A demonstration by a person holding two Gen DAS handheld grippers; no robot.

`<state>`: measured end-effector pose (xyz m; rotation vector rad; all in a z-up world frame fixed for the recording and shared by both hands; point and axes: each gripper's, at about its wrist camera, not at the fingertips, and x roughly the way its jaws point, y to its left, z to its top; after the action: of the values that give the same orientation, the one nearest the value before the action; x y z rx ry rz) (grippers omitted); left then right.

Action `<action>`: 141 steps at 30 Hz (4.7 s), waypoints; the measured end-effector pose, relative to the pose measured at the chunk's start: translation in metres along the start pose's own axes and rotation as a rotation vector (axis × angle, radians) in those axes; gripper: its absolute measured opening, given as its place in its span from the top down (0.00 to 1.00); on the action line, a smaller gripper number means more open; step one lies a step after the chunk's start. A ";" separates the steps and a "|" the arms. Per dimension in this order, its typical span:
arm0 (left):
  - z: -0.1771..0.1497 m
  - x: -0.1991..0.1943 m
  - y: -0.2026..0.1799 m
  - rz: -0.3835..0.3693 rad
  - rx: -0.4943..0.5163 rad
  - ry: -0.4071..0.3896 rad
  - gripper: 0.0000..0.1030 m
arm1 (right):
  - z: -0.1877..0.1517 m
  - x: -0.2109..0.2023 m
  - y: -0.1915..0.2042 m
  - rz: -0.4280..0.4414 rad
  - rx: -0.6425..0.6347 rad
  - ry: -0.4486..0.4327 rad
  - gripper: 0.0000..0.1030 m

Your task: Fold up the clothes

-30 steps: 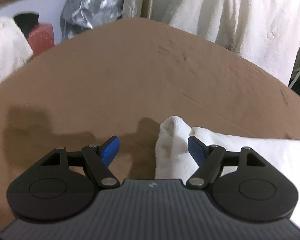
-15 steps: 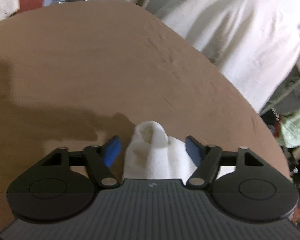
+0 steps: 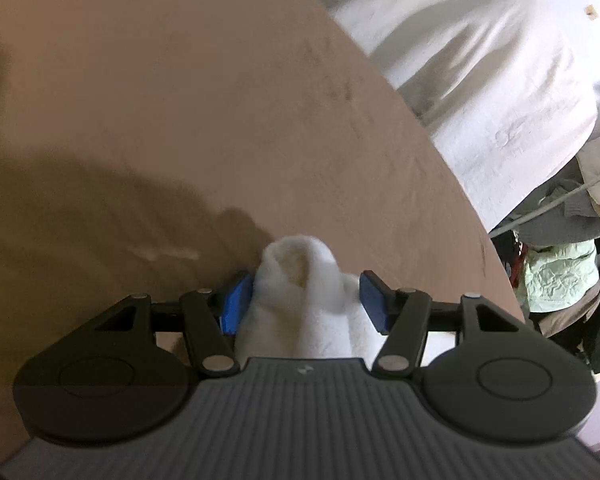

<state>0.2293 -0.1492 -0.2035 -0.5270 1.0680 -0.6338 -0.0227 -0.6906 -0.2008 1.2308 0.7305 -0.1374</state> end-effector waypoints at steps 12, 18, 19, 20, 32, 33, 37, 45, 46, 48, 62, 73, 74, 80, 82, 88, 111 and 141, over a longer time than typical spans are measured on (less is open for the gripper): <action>-0.001 -0.062 -0.045 0.100 0.279 -0.254 0.95 | -0.023 -0.045 0.042 -0.086 -0.158 -0.228 0.88; 0.005 -0.034 -0.027 0.371 0.321 -0.313 1.00 | 0.003 -0.026 0.062 -0.174 -0.240 -0.142 0.88; 0.006 -0.033 -0.022 0.397 0.312 -0.322 1.00 | 0.009 -0.021 0.058 -0.189 -0.228 -0.109 0.88; 0.011 -0.039 -0.015 0.348 0.246 -0.312 1.00 | 0.015 -0.016 0.048 -0.189 -0.174 -0.073 0.87; -0.043 -0.067 -0.081 0.031 0.408 -0.139 0.81 | -0.007 -0.059 0.055 -0.231 -0.250 -0.119 0.60; -0.051 -0.065 -0.094 0.002 0.457 -0.116 0.75 | -0.014 -0.065 0.062 -0.236 -0.283 -0.139 0.60; -0.079 -0.046 -0.130 -0.048 0.577 -0.008 0.69 | -0.041 -0.082 0.089 -0.244 -0.413 -0.199 0.57; -0.111 0.001 -0.132 0.232 0.770 0.116 0.45 | -0.105 -0.034 0.111 -0.296 -0.637 0.014 0.51; -0.107 0.002 -0.129 0.231 0.732 0.124 0.45 | -0.111 -0.027 0.109 -0.350 -0.671 0.019 0.51; -0.110 -0.001 -0.132 0.260 0.767 0.113 0.42 | -0.117 -0.015 0.101 -0.437 -0.715 0.009 0.44; -0.121 -0.025 -0.136 0.299 0.675 0.093 0.35 | -0.199 -0.067 0.068 -0.509 -0.861 -0.073 0.32; -0.160 -0.077 -0.181 0.271 0.718 -0.023 0.34 | -0.242 -0.171 0.035 -0.452 -0.613 -0.170 0.25; -0.163 -0.083 -0.185 0.214 0.694 -0.005 0.34 | -0.246 -0.186 0.026 -0.397 -0.552 -0.185 0.25; -0.203 -0.071 -0.201 0.124 0.692 0.195 0.34 | -0.275 -0.199 -0.030 -0.108 -0.268 -0.210 0.24; -0.215 -0.051 -0.195 0.210 0.679 0.285 0.34 | -0.272 -0.178 -0.043 -0.082 -0.200 -0.211 0.24; -0.194 -0.048 -0.173 0.174 0.481 0.325 0.33 | -0.242 -0.127 -0.058 -0.028 -0.077 -0.382 0.20; -0.090 -0.164 -0.035 0.094 0.114 -0.013 0.36 | -0.336 -0.007 0.253 -0.008 -1.296 -0.058 0.78; -0.088 -0.127 -0.065 0.153 0.308 0.021 0.33 | -0.450 0.047 0.234 0.010 -1.608 0.192 0.39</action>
<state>0.0917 -0.1144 -0.1139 -0.1701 0.9964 -0.6547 -0.0712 -0.1935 -0.1023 -0.3014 0.7003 0.5157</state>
